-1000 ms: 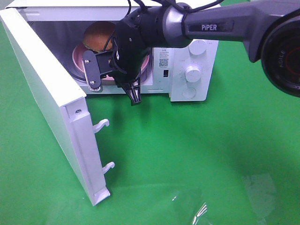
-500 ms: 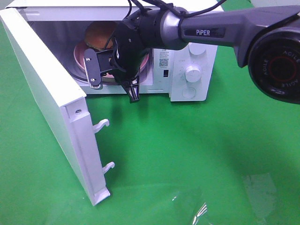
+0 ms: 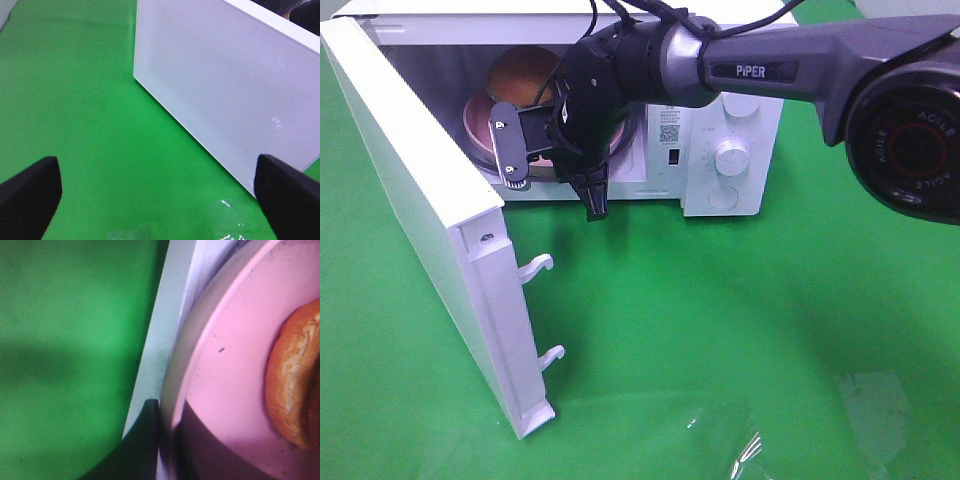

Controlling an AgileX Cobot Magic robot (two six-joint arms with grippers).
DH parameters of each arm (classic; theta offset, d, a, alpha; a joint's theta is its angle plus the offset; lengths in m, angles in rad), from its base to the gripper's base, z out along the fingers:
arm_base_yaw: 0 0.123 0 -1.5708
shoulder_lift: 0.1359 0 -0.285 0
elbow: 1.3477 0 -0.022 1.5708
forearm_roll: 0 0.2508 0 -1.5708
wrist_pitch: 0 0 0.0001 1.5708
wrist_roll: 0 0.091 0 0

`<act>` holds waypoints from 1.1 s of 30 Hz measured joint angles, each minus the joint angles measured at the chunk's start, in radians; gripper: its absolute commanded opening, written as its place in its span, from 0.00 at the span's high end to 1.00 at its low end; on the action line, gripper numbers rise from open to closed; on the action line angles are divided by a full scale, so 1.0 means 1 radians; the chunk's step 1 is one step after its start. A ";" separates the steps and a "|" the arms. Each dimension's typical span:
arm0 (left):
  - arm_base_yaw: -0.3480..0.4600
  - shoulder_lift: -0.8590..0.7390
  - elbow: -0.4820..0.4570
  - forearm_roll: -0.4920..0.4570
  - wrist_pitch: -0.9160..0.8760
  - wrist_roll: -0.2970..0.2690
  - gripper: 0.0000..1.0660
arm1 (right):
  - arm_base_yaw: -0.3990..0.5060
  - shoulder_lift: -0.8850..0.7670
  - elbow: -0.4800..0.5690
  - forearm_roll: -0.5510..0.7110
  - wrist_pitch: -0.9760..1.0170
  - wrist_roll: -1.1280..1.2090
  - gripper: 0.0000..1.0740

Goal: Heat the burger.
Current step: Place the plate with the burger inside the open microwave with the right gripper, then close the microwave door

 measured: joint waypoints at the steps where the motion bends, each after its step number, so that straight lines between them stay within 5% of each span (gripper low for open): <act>1: 0.000 0.000 0.000 0.000 0.000 0.000 0.09 | 0.000 0.000 0.000 0.003 -0.002 0.000 0.96; 9: 0.000 0.000 0.000 0.000 0.000 0.000 0.09 | 0.000 0.000 -0.007 0.007 -0.016 0.000 0.85; 11: 0.000 0.000 0.000 0.000 0.000 0.000 0.09 | 0.000 0.000 -0.008 0.019 -0.038 0.004 0.72; 16: 0.000 0.000 0.000 0.000 0.000 0.000 0.09 | 0.000 -0.001 -0.009 0.021 -0.045 0.037 0.62; 24: 0.000 0.000 0.000 0.000 0.000 0.000 0.09 | 0.000 -0.013 -0.003 0.021 -0.036 0.053 0.61; 33: 0.000 0.000 0.000 0.000 0.000 0.000 0.09 | -0.004 -0.118 0.178 0.020 -0.150 0.058 0.45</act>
